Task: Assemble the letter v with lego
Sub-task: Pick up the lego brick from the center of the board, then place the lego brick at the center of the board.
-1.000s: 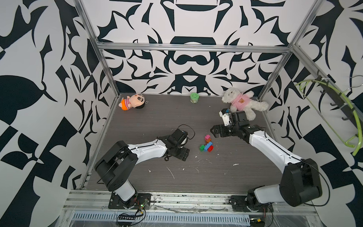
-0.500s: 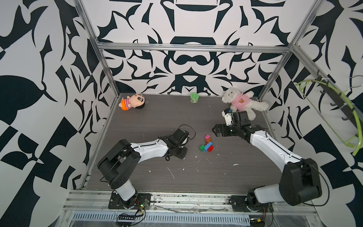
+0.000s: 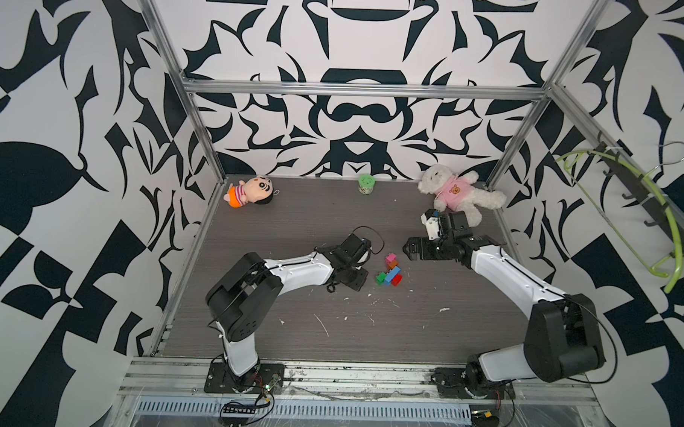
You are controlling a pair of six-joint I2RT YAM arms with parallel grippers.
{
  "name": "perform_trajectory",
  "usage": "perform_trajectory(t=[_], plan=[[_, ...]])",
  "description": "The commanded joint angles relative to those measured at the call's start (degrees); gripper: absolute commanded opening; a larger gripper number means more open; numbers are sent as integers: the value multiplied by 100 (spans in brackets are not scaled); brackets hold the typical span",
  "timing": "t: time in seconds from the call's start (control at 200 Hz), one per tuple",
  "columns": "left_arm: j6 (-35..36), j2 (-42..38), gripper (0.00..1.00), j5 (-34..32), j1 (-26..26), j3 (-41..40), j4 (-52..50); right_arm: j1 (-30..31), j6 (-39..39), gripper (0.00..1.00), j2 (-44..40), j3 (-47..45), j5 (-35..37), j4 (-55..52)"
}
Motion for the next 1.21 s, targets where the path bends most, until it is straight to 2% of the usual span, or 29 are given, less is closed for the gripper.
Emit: perform_trajectory(t=[0.0,0.525,0.74,0.91,1.2], plan=[[102,345,25,-111,-81,446,-439,-12,144,100,66,-9,9,-45],[135,714,37,-187,-251,859,-673,-12,229,100,-19,-220,83,-101],[51,781,37,-226,-277,896,-622,-12,222,100,-17,-254,90,-79],[87,719,31,-117,-281,781,-412,-11,201,100,-16,-294,100,-68],[183,697,32,-28,-278,791,-441,-12,206,100,-17,-338,108,-56]])
